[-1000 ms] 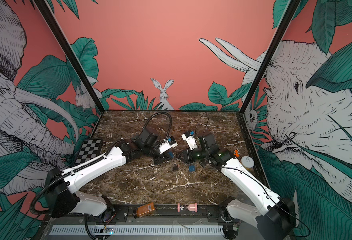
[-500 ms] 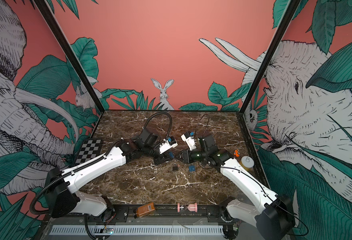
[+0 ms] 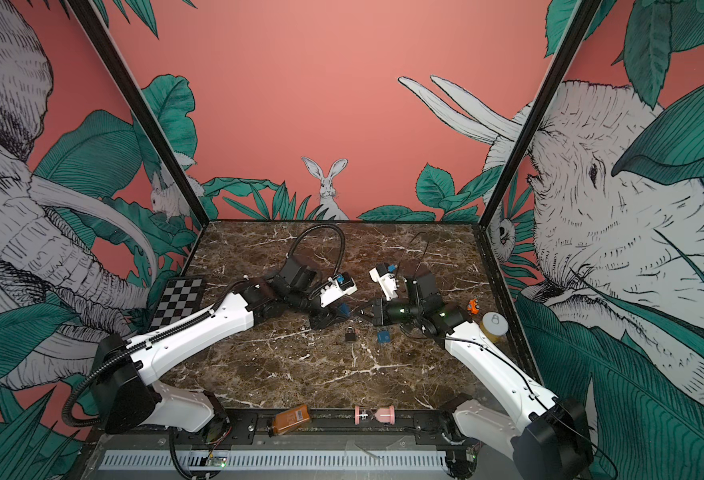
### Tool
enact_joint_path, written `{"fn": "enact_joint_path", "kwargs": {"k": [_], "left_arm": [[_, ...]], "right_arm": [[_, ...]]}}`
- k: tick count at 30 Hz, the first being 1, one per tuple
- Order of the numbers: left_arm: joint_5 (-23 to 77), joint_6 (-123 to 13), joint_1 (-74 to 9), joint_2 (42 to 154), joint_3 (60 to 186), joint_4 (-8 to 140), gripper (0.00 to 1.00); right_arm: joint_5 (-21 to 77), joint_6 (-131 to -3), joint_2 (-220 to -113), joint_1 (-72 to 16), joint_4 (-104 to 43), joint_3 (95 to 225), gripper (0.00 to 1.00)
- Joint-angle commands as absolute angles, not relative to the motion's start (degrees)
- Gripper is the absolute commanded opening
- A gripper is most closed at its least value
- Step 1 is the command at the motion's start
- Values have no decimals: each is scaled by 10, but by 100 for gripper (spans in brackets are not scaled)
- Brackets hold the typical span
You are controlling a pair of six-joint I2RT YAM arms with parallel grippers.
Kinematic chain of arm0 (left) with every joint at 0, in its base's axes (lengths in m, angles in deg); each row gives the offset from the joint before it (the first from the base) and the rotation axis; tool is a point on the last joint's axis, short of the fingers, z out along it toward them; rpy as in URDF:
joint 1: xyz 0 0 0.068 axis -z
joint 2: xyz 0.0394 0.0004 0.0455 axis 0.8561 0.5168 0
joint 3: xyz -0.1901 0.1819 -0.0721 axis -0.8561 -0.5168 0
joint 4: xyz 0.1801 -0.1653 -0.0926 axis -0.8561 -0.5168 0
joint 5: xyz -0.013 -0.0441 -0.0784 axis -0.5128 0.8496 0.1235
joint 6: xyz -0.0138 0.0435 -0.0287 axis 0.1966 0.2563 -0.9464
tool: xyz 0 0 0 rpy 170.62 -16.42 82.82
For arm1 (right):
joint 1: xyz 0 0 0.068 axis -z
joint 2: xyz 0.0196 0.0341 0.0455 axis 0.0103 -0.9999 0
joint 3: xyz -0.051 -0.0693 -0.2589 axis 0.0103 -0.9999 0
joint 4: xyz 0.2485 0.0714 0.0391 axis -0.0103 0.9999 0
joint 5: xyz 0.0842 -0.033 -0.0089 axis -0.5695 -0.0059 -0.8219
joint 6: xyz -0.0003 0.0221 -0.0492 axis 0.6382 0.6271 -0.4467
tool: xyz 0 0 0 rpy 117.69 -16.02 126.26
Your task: Lock with the key
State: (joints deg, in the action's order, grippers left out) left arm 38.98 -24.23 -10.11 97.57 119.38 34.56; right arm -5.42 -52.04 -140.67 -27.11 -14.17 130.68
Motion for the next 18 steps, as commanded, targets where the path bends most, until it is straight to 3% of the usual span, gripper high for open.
{"fn": "enact_joint_path", "kwargs": {"k": [1,5,12,18], "left_arm": [[406,-277,-99,953,1159,439,76],[441,-343,-114,920,1102,565,78],[592,-485,-178,913,1049,756,74],[640,-507,-184,931,1063,778,72]], "right_arm": [[-61,-475,-1378,-252,-195,1301,0],[-63,-415,-1359,-226,-208,1293,0],[-90,-365,-1343,-197,-242,1279,0],[-113,-337,-1334,-190,-281,1280,0]]}}
